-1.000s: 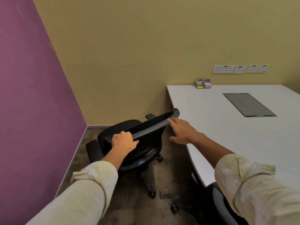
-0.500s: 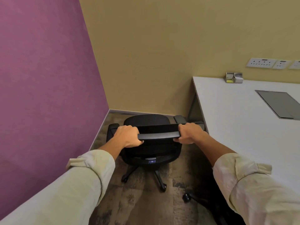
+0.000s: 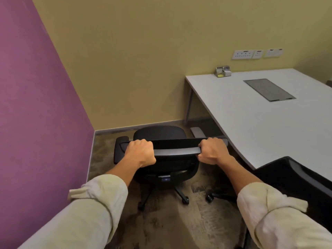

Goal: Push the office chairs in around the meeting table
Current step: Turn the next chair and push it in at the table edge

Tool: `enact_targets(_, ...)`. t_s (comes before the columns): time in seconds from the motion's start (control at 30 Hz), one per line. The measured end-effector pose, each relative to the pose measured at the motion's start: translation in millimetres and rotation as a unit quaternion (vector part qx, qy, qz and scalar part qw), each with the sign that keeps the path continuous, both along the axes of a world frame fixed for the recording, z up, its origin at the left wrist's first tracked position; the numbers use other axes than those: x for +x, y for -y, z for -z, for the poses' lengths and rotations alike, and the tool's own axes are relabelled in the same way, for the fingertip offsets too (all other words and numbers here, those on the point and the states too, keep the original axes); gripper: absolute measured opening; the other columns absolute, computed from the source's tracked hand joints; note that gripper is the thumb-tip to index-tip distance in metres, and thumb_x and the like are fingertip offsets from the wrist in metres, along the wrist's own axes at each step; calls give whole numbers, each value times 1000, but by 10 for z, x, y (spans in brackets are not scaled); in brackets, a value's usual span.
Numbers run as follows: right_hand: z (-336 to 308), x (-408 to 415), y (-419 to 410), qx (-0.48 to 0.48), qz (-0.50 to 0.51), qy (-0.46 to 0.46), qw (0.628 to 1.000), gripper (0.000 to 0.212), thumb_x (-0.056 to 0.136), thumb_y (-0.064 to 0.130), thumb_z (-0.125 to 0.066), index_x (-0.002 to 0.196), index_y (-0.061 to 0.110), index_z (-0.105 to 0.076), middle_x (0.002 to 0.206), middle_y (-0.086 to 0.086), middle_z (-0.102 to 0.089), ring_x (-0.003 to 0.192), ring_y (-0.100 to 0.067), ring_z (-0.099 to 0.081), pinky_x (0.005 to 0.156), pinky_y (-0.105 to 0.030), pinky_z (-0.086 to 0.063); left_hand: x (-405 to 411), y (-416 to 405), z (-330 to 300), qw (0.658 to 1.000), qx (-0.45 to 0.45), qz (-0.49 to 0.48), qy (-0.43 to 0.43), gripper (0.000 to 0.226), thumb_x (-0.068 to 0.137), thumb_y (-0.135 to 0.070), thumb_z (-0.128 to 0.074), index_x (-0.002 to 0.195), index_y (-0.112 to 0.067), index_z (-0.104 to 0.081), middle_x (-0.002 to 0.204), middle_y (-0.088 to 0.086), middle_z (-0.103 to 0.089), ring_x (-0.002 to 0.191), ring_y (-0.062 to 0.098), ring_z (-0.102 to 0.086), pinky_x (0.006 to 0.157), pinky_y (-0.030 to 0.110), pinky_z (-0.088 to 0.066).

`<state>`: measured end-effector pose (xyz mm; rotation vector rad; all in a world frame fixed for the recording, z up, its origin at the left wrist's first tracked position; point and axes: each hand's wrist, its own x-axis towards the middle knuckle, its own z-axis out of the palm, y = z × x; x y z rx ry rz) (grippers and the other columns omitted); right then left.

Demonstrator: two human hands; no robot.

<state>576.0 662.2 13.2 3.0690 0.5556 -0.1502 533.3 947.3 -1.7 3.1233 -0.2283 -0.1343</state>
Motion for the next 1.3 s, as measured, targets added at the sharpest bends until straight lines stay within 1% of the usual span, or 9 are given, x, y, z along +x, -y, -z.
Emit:
enact_targets(0.2,46,-21,-250,10,20,20,1000,25,73,41,-57,79,23,-73,65,4,-65,61,-18,-62,64,-37,-58,139,-328,-79,999,12,32,-1,9,59,-27,-53,58,-19,-49,54,0,-52,48,20,-45,49,31,-28)
enact_targets(0.3,47,148,-288,0,19,28,999,29,73,48,-55,79,25,-73,66,7,-65,62,-16,-62,64,-36,-58,313,-383,-113,999,9,46,0,9,60,-28,-53,59,-19,-51,54,-1,-54,47,20,-47,48,30,-29)
enact_targets(0.43,79,449,-219,-9,36,31,999,27,70,48,-54,72,27,-72,57,10,-59,53,-12,-57,58,-31,-56,580,-319,-91,998,-4,56,-5,12,61,-30,-53,60,-19,-52,55,-1,-54,47,20,-49,46,29,-26)
enact_targets(0.57,91,875,-172,-12,43,33,998,25,70,47,-56,75,29,-73,59,12,-60,53,-12,-56,55,-25,-52,1017,-269,-87,999,-14,52,-3,15,64,-32,-56,59,-19,-51,55,-1,-55,46,20,-50,45,28,-26)
enact_targets(0.8,48,1640,-139,1,77,20,997,30,69,45,-53,83,29,-73,68,8,-65,62,-16,-60,64,-31,-56,1935,-175,-76,998,-11,63,-2,13,65,-29,-57,59,-18,-52,54,-1,-56,48,19,-51,45,27,-27)
enact_targets(0.9,48,1848,-208,4,91,15,996,28,68,42,-53,81,28,-73,65,8,-62,60,-15,-58,61,-32,-53,2282,-231,-65,997,-3,73,0,11,64,-27,-55,59,-19,-52,56,-1,-55,49,18,-50,48,28,-30)
enact_targets(1.0,51,1964,-363,21,119,7,993,28,67,41,-53,81,27,-72,64,7,-61,60,-15,-57,63,-32,-53,2577,-388,-72,996,5,94,3,10,62,-30,-53,63,-20,-55,59,-3,-54,51,17,-49,55,32,-38)
enact_targets(1.1,105,1966,-637,42,159,12,986,23,65,38,-55,75,24,-71,60,7,-60,57,-16,-57,63,-35,-56,2892,-652,-44,991,22,132,10,23,58,-32,-49,73,-22,-64,60,-5,-51,53,19,-48,54,33,-38)
enact_targets(1.3,159,1739,-1286,38,239,31,970,15,63,37,-51,64,25,-60,54,7,-51,52,-18,-51,54,-31,-43,3203,-1126,-55,977,40,209,-7,10,55,-30,-50,64,-25,-52,57,-6,-45,56,22,-46,57,33,-37)
